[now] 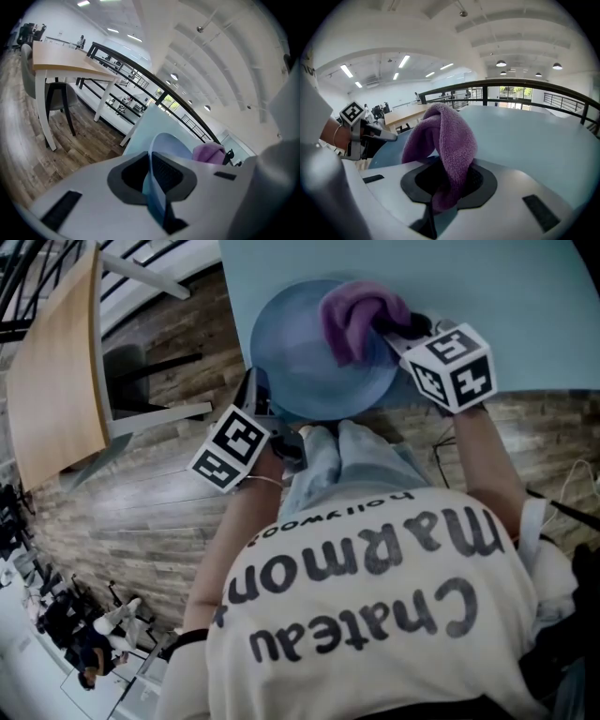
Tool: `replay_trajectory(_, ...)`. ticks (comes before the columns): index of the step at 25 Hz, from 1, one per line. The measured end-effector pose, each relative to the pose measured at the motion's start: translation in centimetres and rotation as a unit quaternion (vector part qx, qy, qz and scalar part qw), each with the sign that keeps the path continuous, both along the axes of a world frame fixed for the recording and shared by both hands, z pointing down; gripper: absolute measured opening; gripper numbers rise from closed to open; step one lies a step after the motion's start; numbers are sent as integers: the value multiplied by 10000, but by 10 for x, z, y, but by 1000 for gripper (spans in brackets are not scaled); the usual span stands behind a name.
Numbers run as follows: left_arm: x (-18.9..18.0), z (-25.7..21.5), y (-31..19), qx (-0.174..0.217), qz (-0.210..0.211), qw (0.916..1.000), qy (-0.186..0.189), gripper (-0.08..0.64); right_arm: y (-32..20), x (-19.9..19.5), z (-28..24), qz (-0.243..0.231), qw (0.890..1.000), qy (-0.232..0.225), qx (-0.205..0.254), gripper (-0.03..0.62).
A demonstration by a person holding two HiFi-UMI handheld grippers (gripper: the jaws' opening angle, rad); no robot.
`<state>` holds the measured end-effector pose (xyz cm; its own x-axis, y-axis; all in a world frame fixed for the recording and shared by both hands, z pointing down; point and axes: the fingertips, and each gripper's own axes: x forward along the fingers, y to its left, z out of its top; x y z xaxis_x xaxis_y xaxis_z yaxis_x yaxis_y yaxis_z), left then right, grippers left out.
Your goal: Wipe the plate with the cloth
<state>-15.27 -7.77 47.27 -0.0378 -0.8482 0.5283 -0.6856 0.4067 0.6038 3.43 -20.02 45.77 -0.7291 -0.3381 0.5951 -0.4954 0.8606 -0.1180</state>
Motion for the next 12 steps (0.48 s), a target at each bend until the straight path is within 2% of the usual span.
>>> replay_trajectory(3, -1, 3, 0, -35, -30, 10000, -41, 26, -12, 3, -22, 174, 9977, -631, 162, 89)
replay_trajectory(6, -2, 4, -1, -28, -42, 10000, -85, 26, -21, 10, -40, 421, 9920, -1183, 113, 89)
replay_trajectory(9, -3, 6, 0, -89, -67, 9998, -172, 26, -24, 20, -46, 597, 9878, -1440, -52, 89)
replay_trajectory(12, -2, 9, 0, -196, -43, 9995, -246, 26, -24, 31, -48, 662, 9868, -1478, -48, 89)
